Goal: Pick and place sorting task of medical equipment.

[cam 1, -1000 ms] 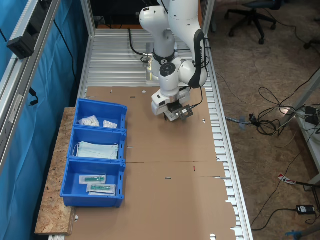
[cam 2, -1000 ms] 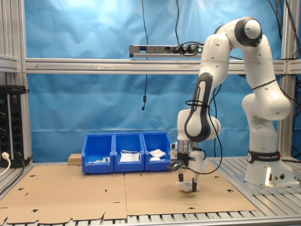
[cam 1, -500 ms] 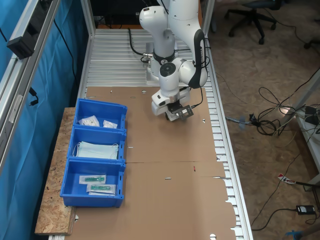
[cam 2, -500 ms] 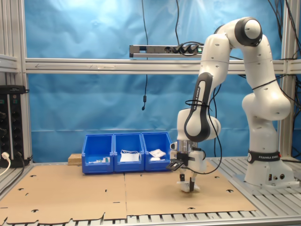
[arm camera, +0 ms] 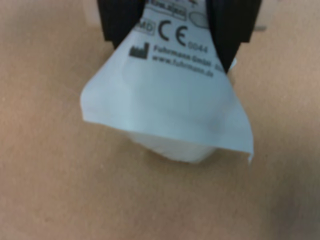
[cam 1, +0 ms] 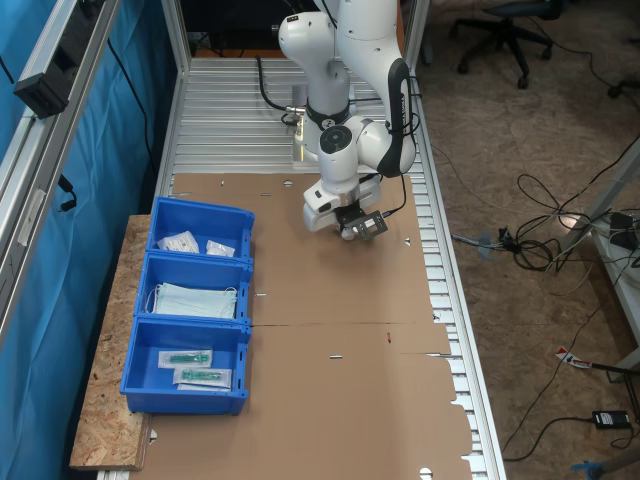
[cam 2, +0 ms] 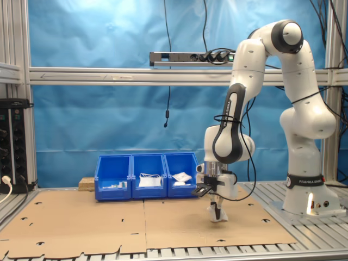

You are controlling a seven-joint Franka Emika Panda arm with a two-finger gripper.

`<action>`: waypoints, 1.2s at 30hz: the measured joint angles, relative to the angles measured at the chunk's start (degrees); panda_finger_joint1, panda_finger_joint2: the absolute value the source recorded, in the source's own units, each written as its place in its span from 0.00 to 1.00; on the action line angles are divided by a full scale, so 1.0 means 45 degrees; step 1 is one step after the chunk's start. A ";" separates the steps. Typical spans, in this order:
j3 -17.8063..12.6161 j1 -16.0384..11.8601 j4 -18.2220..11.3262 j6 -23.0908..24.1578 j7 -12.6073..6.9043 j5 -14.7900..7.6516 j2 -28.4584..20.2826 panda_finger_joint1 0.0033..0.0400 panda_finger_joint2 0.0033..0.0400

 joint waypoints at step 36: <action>-0.0065 0.0000 -0.0002 -0.1512 0.0000 -0.0310 -0.2781 0.10 0.10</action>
